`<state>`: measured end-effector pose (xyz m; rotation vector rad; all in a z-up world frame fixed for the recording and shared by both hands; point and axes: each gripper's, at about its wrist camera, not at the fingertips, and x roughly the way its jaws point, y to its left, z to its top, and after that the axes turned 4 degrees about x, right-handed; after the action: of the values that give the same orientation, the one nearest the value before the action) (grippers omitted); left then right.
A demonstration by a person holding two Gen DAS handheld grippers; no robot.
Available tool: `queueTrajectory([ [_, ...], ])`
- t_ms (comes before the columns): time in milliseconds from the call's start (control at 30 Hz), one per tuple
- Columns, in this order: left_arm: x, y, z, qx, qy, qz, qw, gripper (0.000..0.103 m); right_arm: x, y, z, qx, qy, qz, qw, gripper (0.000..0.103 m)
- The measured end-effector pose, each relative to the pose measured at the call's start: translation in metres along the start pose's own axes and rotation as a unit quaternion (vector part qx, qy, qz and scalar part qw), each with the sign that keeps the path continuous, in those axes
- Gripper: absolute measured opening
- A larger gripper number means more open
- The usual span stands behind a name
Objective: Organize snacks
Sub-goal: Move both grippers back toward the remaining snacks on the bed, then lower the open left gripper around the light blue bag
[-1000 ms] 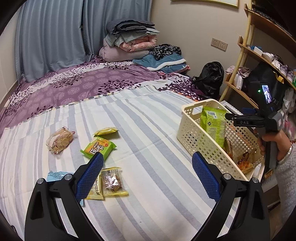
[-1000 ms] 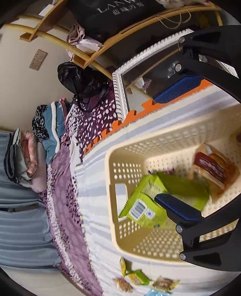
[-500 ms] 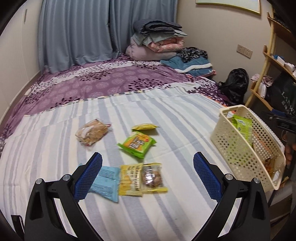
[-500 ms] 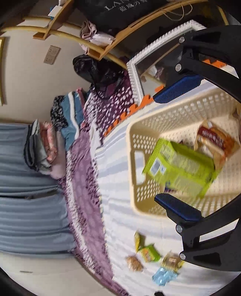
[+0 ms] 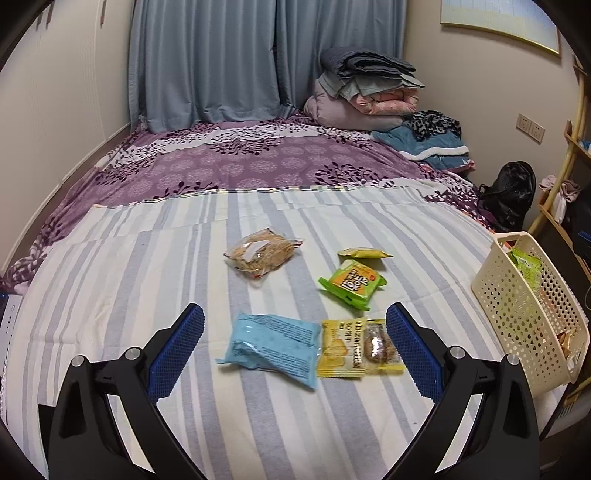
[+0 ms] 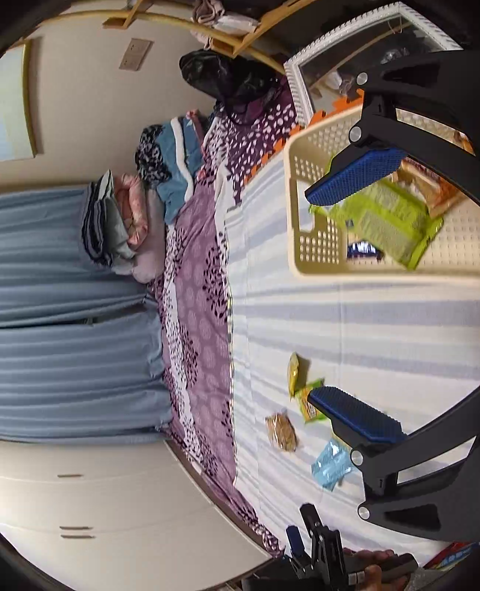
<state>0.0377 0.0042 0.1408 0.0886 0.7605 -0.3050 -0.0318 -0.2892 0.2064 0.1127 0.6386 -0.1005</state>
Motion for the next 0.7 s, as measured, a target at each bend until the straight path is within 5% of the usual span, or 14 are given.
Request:
queueTrajectory([
  [700,0.025,0.029,-0.037,-0.026,0.038,0.023,0.9987,0.1,0.028,0.08,-0.053,-0.019,0.053,0.091,0.994,0.098],
])
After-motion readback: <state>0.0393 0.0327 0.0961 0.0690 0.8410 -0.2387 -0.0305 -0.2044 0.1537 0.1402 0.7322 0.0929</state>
